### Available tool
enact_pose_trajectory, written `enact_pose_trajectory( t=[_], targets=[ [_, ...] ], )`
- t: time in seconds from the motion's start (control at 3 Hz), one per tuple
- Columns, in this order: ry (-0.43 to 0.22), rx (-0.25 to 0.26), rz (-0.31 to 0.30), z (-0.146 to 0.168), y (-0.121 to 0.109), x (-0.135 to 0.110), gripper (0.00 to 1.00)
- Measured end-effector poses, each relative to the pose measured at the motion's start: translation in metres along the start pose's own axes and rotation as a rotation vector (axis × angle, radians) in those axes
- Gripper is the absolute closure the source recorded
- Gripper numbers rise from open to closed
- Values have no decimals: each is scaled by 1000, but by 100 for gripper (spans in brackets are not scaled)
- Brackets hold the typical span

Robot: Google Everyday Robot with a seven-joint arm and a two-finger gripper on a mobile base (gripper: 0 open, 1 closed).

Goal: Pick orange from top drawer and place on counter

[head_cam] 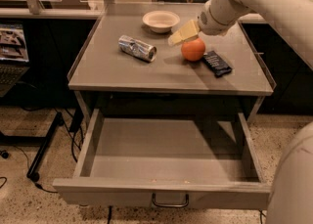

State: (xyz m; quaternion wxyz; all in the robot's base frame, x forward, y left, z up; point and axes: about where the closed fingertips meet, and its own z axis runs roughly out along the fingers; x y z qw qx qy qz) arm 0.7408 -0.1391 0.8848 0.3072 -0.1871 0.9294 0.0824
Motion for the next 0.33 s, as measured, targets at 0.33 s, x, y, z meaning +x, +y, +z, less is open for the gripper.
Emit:
enact_pose_trajectory(
  t=[0.33],
  targets=[
    [0, 0, 0, 0, 0, 0, 0]
  ],
)
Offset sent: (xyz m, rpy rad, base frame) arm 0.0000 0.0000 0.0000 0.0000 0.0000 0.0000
